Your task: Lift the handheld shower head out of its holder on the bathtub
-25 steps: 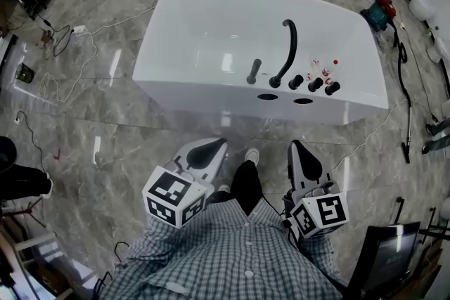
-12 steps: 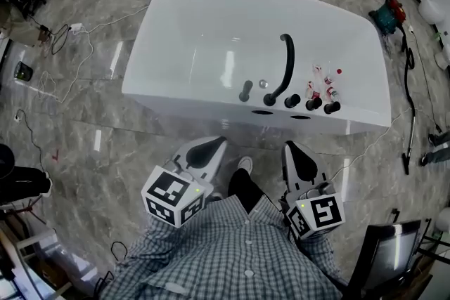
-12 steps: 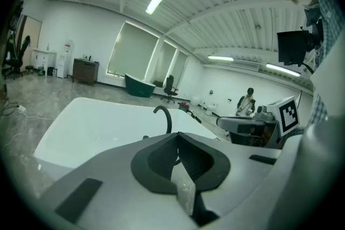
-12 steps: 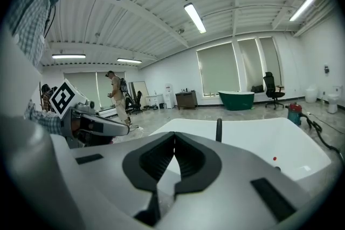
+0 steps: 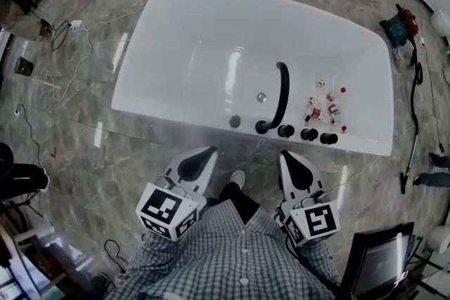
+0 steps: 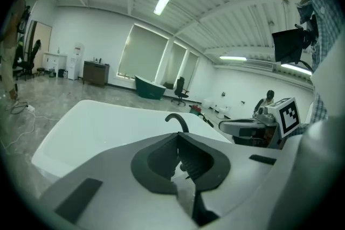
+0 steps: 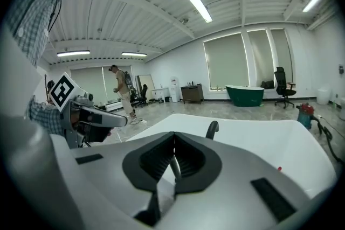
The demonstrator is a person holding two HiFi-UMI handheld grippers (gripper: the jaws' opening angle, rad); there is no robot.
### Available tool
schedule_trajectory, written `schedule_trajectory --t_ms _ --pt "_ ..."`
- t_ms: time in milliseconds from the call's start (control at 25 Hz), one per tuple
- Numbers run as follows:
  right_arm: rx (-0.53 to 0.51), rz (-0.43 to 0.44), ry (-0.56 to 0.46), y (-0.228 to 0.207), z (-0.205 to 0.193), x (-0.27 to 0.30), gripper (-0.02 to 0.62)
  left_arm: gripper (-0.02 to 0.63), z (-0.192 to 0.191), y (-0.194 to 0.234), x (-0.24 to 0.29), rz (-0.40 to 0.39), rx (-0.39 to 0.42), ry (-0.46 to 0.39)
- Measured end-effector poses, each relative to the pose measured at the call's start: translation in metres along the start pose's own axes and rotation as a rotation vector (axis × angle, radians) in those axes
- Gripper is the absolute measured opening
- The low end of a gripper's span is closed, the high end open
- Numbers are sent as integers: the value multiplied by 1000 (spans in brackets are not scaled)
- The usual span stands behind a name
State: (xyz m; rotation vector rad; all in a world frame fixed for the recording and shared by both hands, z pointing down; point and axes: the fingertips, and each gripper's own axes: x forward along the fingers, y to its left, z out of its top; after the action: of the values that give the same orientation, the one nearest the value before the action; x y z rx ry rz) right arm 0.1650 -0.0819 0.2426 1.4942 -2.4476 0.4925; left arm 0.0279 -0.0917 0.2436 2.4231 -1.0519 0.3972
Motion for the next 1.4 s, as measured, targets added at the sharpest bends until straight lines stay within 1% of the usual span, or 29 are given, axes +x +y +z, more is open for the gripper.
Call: schedule_trajectory --t_ms 40,120,200,240,320,480,520,600,680,800,920,1000,1120,1240,1400 --pt "-1 -7 4 -6 -2 4 15 9 -1 3 4 3 3 2" --pt "3 -18 9 -16 -6 16 15 9 -1 9 13 -3 39 9" --pt "7 -5 32 -24 -12 29 15 9 -1 13 25 -4 82 22" --pt "13 7 52 -26 -17 35 15 9 -4 14 31 -3 90 35" --pt "30 26 88 -24 -31 47 15 9 -16 20 41 -1 86 68" --pt "26 42 120 -7 -58 76 15 9 -40 38 50 -26 83 89" --pt "14 44 125 -3 -61 82 15 9 -45 41 51 -36 100 104" --pt "-16 43 135 1 -64 90 15 9 -52 48 54 -47 166 133" --pt "-24 36 143 0 -71 98 15 9 -58 59 58 -42 206 138" --pt "3 23 160 0 -93 107 15 9 -76 79 66 -29 194 128" --pt "17 9 181 3 -115 114 15 9 -88 94 71 -33 137 69" --pt "32 6 186 8 -128 123 15 9 -97 105 75 -41 114 54" --pt "43 10 196 15 -145 133 15 9 -114 115 80 -54 131 94" --pt "49 8 212 17 -161 140 15 9 -135 120 86 -67 132 137" --pt "64 -1 247 15 -186 145 15 9 -164 126 99 -78 137 163"
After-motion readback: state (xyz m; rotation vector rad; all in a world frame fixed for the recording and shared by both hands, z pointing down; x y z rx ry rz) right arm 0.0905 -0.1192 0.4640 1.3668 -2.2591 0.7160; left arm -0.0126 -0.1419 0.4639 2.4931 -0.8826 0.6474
